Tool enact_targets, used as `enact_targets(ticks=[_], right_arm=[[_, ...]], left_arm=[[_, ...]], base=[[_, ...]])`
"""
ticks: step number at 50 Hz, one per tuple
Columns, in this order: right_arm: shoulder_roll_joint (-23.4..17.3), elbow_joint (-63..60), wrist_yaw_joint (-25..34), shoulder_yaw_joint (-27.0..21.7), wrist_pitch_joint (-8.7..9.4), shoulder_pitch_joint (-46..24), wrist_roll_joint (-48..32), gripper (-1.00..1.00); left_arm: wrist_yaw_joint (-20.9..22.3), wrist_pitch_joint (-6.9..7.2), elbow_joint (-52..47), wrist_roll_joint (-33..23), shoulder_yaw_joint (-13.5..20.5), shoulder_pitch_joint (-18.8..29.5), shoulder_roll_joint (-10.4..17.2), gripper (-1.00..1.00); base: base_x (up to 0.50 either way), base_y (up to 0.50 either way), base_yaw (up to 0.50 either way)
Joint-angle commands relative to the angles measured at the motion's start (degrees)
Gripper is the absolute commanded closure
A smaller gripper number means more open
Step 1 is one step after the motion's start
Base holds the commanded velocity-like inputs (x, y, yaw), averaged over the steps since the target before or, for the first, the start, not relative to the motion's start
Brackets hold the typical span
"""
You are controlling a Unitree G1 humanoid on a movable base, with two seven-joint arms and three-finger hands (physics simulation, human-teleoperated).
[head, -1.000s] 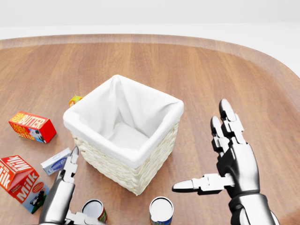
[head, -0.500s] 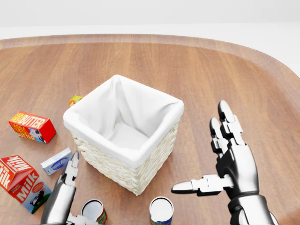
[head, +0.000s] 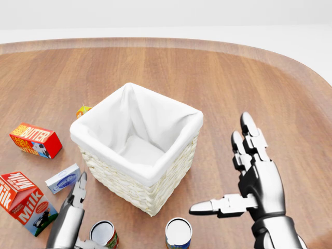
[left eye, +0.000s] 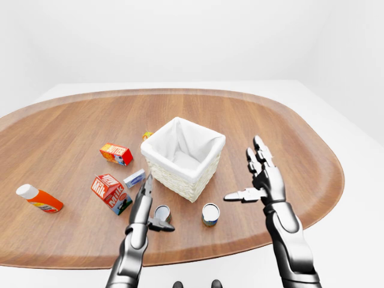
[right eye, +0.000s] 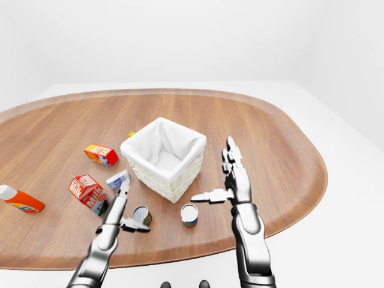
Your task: Pick up the tomato sauce, and put it in the basket.
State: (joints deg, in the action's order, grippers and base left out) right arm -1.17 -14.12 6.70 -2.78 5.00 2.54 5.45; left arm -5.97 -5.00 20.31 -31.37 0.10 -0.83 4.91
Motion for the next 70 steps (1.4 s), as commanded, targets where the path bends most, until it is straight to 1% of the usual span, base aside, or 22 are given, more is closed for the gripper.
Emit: enact_targets(ticks=[1, 6, 8, 11, 15, 29, 35, 42, 70], right_arm=[[0.01, 0.44, 0.01, 0.04, 0.00, -0.05, -0.06, -1.00], [-0.01, 0.47, 0.01, 0.03, 0.00, -0.10, -0.07, -1.00], [-0.04, 0.73, 0.05, -0.07, 0.00, -0.20, -0.01, -1.00], [-0.04, 0.24, 0.00, 0.01, 0.00, -0.08, -0.05, -1.00], [-0.02, 0.56, 0.06, -0.01, 0.00, -0.11, -0.07, -1.00], [0.00, 0.33, 0.03, 0.06, 0.00, 0.00, -0.12, -1.00], [0.03, 0.64, 0.05, 0.13, 0.00, 0.02, -0.18, -1.00], [0.02, 0.72, 0.06, 0.12, 0.00, 0.00, -0.14, -1.00], [0.08, 0.50, 0.05, 0.34, 0.00, 0.22, -0.23, -1.00]], left_arm=[[-0.86, 0.00, 2.60, 0.00, 0.03, 1.10, 0.19, -1.00], [-1.64, 0.00, 4.60, -0.11, -0.10, 1.84, 0.28, -1.00], [-2.21, 0.00, 6.56, -0.05, -0.07, 2.81, 0.44, -1.00], [-1.85, 0.00, 5.47, -0.09, -0.12, 2.46, 0.33, -1.00], [-2.58, 0.00, 7.31, -0.18, -0.23, 2.97, 0.45, -1.00], [-2.35, 0.00, 7.57, 0.02, -0.09, 3.83, 0.54, -1.00], [-3.53, 0.00, 11.17, 0.08, -0.08, 5.53, 0.81, -1.00], [-3.86, 0.00, 12.64, 0.20, -0.01, 6.49, 1.00, -1.00], [-5.61, 0.00, 17.54, -0.17, -0.44, 8.51, 1.17, -1.00]], base=[[0.00, 0.00, 0.00], [0.00, 0.00, 0.00], [0.00, 0.00, 0.00], [0.00, 0.00, 0.00], [0.00, 0.00, 0.00], [0.00, 0.00, 0.00], [0.00, 0.00, 0.00], [0.00, 0.00, 0.00], [0.00, 0.00, 0.00]])
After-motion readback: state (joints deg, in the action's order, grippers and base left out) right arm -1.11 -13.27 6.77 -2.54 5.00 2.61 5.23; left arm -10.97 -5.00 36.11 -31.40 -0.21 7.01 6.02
